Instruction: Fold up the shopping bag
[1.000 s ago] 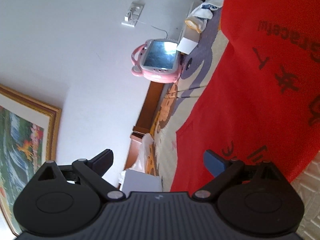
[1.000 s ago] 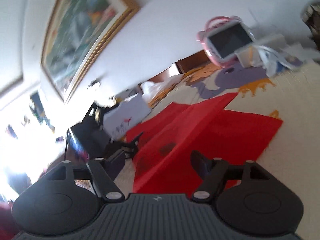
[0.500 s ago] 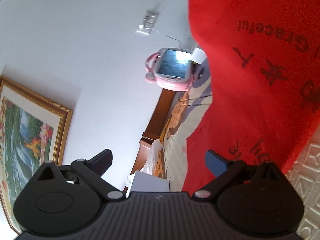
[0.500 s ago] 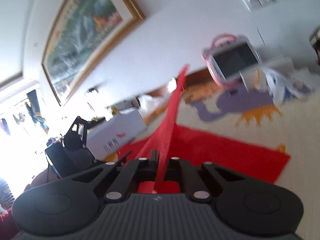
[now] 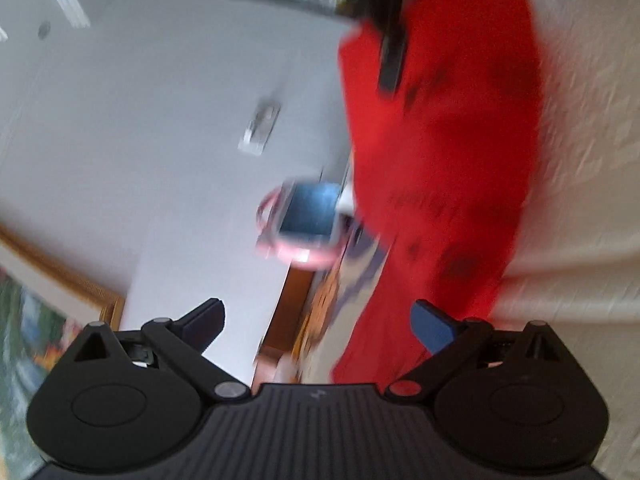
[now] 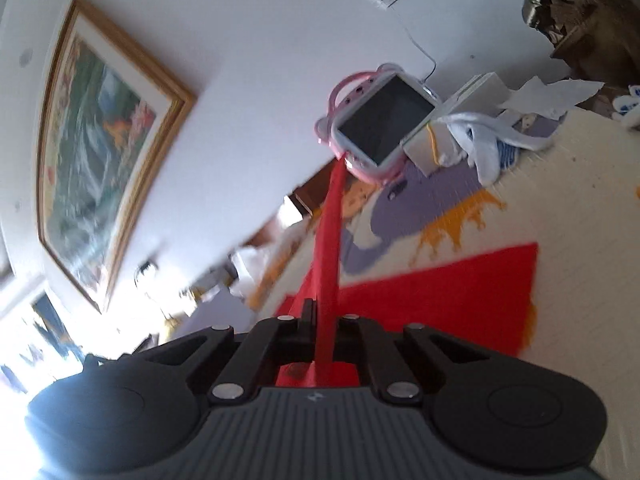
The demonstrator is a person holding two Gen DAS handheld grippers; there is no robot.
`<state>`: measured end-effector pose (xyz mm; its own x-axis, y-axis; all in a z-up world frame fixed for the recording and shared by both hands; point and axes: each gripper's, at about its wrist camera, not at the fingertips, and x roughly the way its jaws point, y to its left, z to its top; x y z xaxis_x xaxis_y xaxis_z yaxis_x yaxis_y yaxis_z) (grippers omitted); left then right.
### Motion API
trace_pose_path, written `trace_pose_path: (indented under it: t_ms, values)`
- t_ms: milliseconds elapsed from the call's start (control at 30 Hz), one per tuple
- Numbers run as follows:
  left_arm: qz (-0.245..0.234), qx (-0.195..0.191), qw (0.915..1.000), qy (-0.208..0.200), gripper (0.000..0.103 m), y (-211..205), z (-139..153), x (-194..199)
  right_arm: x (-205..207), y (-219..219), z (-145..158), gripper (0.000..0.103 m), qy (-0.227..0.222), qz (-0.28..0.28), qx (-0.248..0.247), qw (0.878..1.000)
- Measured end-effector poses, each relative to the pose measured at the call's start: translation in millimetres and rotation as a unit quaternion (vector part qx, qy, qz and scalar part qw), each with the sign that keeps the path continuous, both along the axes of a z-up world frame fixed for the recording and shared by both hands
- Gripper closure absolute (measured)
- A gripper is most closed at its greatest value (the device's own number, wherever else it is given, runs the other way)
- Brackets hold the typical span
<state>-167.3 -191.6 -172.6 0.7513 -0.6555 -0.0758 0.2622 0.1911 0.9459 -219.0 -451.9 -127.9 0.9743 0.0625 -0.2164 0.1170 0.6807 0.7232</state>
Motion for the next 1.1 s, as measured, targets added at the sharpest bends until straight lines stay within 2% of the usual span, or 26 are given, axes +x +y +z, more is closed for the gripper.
trace_pose_path:
  t_ms: [133,300,467,533,767,833,900,933,967,1000,1033,1100]
  values:
    - [-0.028,-0.013,0.9995,0.007,0.004,-9.5,1.9,-9.9,14.5,-11.3,-5.1,0.101,0.015,-0.006,0.022,1.000]
    - [-0.039,0.006,0.9991,0.013,0.004,-13.7,-7.8,-9.9,11.6,-19.4,-17.6,0.101,0.017,-0.012,0.054,0.998]
    - [-0.017,0.015,0.9996,0.016,0.004,-32.7,-10.9,7.8,9.1,-27.3,-34.1,0.100,0.048,-0.027,0.086,0.995]
    - [-0.004,0.022,0.9997,0.011,0.003,-42.4,-12.9,17.5,9.6,-25.4,-31.8,0.100,0.056,-0.024,0.082,0.995]
    - [0.016,0.017,0.9987,0.046,0.003,-59.7,-9.8,39.8,13.8,-22.8,-33.1,0.097,0.082,-0.032,0.068,0.994]
    - [0.028,0.013,0.9967,0.075,0.003,-60.6,-6.8,47.2,12.9,-22.2,-27.7,0.093,0.083,-0.042,0.047,0.995]
    - [0.034,0.011,0.9955,0.087,0.003,-60.2,-6.4,51.5,5.6,-20.7,-15.3,0.080,0.074,-0.061,0.003,0.995]
    - [0.036,0.011,0.9952,0.090,0.003,-59.8,-6.4,52.2,-3.1,-16.9,-2.0,0.063,0.072,-0.084,-0.042,0.993]
    - [0.035,0.009,0.9955,0.088,0.003,-59.1,-7.0,51.5,-12.4,-11.5,10.5,0.054,0.068,-0.104,-0.087,0.988]
    - [0.033,0.009,0.9958,0.085,0.003,-58.8,-7.9,51.0,-17.0,-7.7,16.8,0.051,0.066,-0.109,-0.110,0.986]
    - [0.032,0.010,0.9960,0.082,0.003,-59.0,-8.4,50.7,-26.7,2.5,32.0,0.046,0.061,-0.105,-0.164,0.979]
    - [0.030,0.012,0.9961,0.082,0.003,-59.3,-8.4,49.8,-38.4,28.1,53.5,0.044,0.057,-0.063,-0.249,0.965]
